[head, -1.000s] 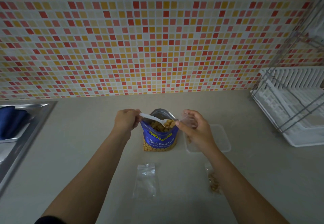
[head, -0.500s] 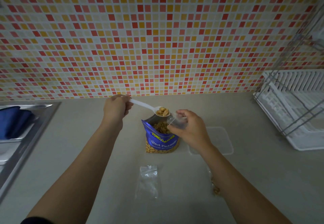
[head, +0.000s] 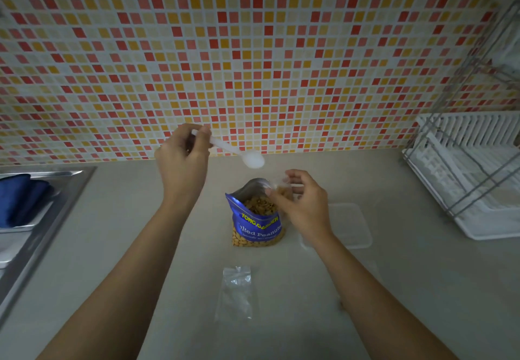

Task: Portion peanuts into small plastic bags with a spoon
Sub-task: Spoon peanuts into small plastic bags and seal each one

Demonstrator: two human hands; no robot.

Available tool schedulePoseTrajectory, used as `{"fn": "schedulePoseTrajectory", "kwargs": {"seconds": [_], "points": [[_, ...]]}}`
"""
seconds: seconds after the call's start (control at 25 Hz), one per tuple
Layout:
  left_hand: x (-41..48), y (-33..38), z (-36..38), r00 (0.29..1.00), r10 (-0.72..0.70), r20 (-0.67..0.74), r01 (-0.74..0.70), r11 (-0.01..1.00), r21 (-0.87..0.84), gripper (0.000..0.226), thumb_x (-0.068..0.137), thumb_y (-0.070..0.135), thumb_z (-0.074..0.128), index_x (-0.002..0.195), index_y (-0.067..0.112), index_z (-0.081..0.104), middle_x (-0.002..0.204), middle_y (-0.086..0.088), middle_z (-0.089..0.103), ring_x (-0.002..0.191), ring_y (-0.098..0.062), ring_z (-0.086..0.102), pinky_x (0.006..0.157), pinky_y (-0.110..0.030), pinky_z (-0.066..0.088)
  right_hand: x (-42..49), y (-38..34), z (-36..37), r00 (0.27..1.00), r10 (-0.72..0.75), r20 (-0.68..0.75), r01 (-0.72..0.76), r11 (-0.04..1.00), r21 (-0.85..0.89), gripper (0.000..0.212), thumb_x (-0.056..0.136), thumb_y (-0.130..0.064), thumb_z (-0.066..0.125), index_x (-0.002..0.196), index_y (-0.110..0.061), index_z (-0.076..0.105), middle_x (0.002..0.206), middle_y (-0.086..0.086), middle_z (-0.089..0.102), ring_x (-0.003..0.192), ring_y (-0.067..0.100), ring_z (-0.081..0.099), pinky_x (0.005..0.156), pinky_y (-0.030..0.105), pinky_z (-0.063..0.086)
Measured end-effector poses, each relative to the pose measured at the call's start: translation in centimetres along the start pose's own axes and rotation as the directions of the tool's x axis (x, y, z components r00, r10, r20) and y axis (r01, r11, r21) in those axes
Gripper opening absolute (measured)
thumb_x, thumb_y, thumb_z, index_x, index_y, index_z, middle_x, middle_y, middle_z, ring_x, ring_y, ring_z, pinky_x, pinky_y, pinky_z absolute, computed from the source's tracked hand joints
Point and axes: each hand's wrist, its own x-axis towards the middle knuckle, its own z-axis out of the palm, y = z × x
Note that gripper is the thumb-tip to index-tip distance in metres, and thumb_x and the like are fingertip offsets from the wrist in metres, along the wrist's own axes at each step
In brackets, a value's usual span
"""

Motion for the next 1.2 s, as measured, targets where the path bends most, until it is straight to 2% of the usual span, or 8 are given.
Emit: {"fn": "schedulePoseTrajectory", "kwargs": {"seconds": [0.16, 0.28, 0.36, 0.44, 0.56, 0.8, 1.0, 1.2], "points": [[-2.2, -4.4, 2.4, 0.909, -0.227, 0.35, 0.106, 0.937, 0.331, 0.02, 0.09, 0.022, 0.053, 0.094, 0.009, 0.067, 0.088, -0.016, 0.07, 0.08, -0.031, 0.063, 0.073, -0.038, 0.051, -0.4, -0.5, -1.4, 0.999, 0.0, -0.05, 0.0, 1.0, -0.001, 0.04, 0.063, -0.038, 0.082, 0.091, -0.019, 0.06, 0.079, -0.01, 0.065, 0.069, 0.0, 0.06, 0.059, 0.007, 0.045], [-4.3, -5.1, 2.6, 0.926, -0.245, 0.289, 0.074, 0.865, 0.496, 0.045, 0.088, 0.032, 0.058, 0.126, 0.007, 0.051, 0.116, -0.014, 0.058, 0.097, -0.023, 0.055, 0.083, -0.034, 0.047, -1.0, -1.1, -2.6, 0.997, 0.035, -0.069, -0.034, 0.999, 0.025, 0.032, 0.064, -0.035, 0.082, 0.08, -0.018, 0.06, 0.066, -0.009, 0.062, 0.053, -0.003, 0.057, 0.047, 0.008, 0.042], [-5.9, -4.2, 2.4, 0.979, -0.04, 0.201, -0.044, 0.917, 0.396, 0.042, 0.088, 0.024, 0.059, 0.127, 0.01, 0.049, 0.117, -0.012, 0.053, 0.1, -0.02, 0.054, 0.087, -0.035, 0.048, -1.5, -1.1, -3.2, 0.997, 0.04, -0.066, -0.038, 0.999, 0.03, 0.031, 0.064, -0.033, 0.082, 0.078, -0.016, 0.06, 0.063, -0.008, 0.061, 0.048, -0.004, 0.054, 0.045, 0.008, 0.041], [-8.2, -3.0, 2.5, 0.956, 0.031, 0.291, -0.093, 0.975, 0.203, 0.025, 0.086, 0.018, 0.056, 0.11, 0.013, 0.062, 0.1, -0.005, 0.063, 0.082, -0.013, 0.059, 0.078, -0.027, 0.052, -1.8, -1.1, -3.7, 0.997, 0.044, -0.062, -0.042, 0.999, 0.028, 0.032, 0.063, -0.034, 0.083, 0.077, -0.016, 0.061, 0.062, -0.008, 0.061, 0.047, -0.005, 0.054, 0.045, 0.007, 0.04], [-12.1, -2.3, 3.7, 0.812, -0.153, 0.563, 0.13, 0.988, 0.081, 0.019, 0.08, 0.026, 0.067, 0.098, 0.02, 0.068, 0.084, 0.002, 0.071, 0.078, -0.005, 0.065, 0.075, -0.015, 0.052, -2.4, -0.8, -4.3, 0.997, 0.064, -0.034, -0.064, 0.998, 0.016, 0.032, 0.062, -0.036, 0.083, 0.076, -0.018, 0.061, 0.064, -0.009, 0.063, 0.049, -0.005, 0.056, 0.047, 0.006, 0.041], [-16.2, -5.1, 6.1, 0.641, -0.388, 0.662, 0.544, 0.838, -0.035, 0.012, 0.083, 0.012, 0.065, 0.074, 0.018, 0.068, 0.066, 0.003, 0.065, 0.069, -0.013, 0.058, 0.074, -0.031, 0.052, -3.7, 2.8, -7.0, 0.922, 0.273, 0.274, -0.322, 0.935, 0.15, 0.005, 0.082, -0.022, 0.067, 0.086, -0.019, 0.065, 0.087, 0.01, 0.069, 0.071, 0.012, 0.066, 0.075, 0.029, 0.056], [-19.9, -7.7, 7.0, 0.43, -0.508, 0.746, 0.653, 0.746, 0.131, 0.009, 0.084, 0.013, 0.064, 0.077, 0.012, 0.071, 0.079, -0.006, 0.063, 0.075, -0.014, 0.055, 0.074, -0.024, 0.047, -5.2, 7.7, -9.2, 0.924, 0.286, 0.252, -0.238, 0.949, -0.205, 0.013, 0.081, -0.017, 0.069, 0.089, -0.007, 0.072, 0.077, 0.009, 0.071, 0.061, 0.004, 0.063, 0.068, 0.018, 0.05], [-23.9, -8.5, 8.8, 0.545, -0.567, 0.617, 0.451, 0.819, 0.354, 0.022, 0.076, 0.016, 0.072, 0.096, 0.015, 0.063, 0.065, 0.004, 0.061, 0.063, -0.012, 0.058, 0.063, -0.018, 0.049, -7.5, 12.7, -8.6, 0.933, 0.327, 0.152, -0.22, 0.849, -0.481, 0.011, 0.078, -0.024, 0.07, 0.083, -0.017, 0.075, 0.084, 0.003, 0.075, 0.079, 0.016, 0.068, 0.067, 0.023, 0.047]]}}
